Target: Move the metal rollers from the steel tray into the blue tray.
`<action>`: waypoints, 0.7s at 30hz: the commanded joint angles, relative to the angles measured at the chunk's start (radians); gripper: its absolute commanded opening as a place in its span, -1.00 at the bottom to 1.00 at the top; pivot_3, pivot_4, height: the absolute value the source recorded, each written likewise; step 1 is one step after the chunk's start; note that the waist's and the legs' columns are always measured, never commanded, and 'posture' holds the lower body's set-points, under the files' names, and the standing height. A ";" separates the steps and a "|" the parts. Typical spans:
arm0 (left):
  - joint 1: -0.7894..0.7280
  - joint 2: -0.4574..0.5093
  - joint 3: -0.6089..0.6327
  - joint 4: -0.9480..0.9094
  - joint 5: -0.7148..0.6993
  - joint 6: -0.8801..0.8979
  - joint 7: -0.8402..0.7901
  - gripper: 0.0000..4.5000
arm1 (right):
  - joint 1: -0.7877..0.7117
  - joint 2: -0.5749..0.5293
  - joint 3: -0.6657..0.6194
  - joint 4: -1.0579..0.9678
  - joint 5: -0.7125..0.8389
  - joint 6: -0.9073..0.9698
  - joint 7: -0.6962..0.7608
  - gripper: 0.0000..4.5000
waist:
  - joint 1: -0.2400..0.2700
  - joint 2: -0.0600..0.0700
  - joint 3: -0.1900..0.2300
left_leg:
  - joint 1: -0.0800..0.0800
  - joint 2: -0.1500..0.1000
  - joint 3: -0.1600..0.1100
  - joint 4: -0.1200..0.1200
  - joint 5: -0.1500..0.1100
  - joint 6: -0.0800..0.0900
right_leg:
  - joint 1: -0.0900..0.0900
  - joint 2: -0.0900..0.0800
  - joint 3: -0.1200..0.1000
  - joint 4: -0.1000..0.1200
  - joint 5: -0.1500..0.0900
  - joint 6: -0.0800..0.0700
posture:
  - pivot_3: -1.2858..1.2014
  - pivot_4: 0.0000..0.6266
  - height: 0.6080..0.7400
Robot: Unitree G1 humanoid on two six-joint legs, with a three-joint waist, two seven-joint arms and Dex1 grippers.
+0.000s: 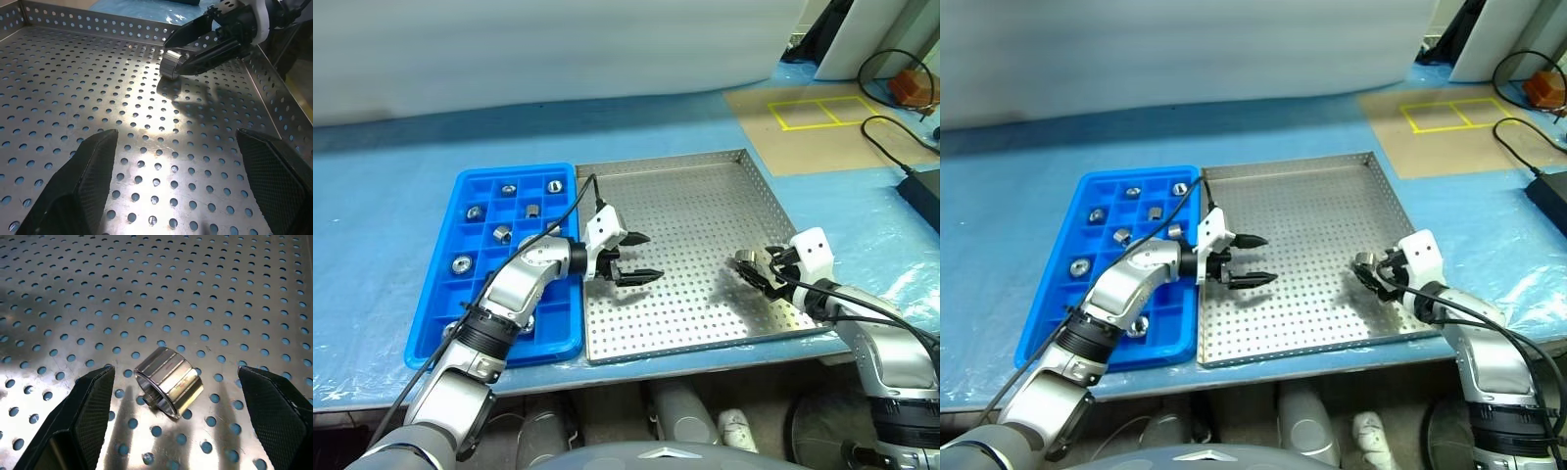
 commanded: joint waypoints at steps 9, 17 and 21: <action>0.003 0.013 0.011 -0.005 0.034 -0.037 0.006 0.82 | -0.108 0.014 0.075 0.179 -0.098 -0.073 -0.092 0.46 | 0.002 0.000 0.000 | -0.001 0.000 0.000 0.000 0.000 0.000 | 0.000 0.000 0.000 0.000 0.000 -0.001 | -0.34 -0.52 1.00; 0.006 0.033 0.057 -0.002 0.030 -0.040 0.030 0.82 | -0.185 0.034 0.052 0.103 -0.008 -0.111 -0.041 -0.45 | 0.017 0.001 0.000 | -0.002 0.000 0.000 0.000 0.000 0.000 | -0.001 0.000 0.000 0.000 0.001 -0.001 | -0.28 -0.52 1.00; 0.024 0.049 0.129 -0.058 -0.016 0.011 0.062 0.82 | -0.280 0.070 0.119 0.087 0.002 -0.106 -0.007 -0.45 | 0.022 0.001 0.001 | -0.002 0.000 0.000 0.000 0.000 0.000 | -0.002 0.000 0.000 0.002 0.001 -0.002 | -0.21 -0.52 1.00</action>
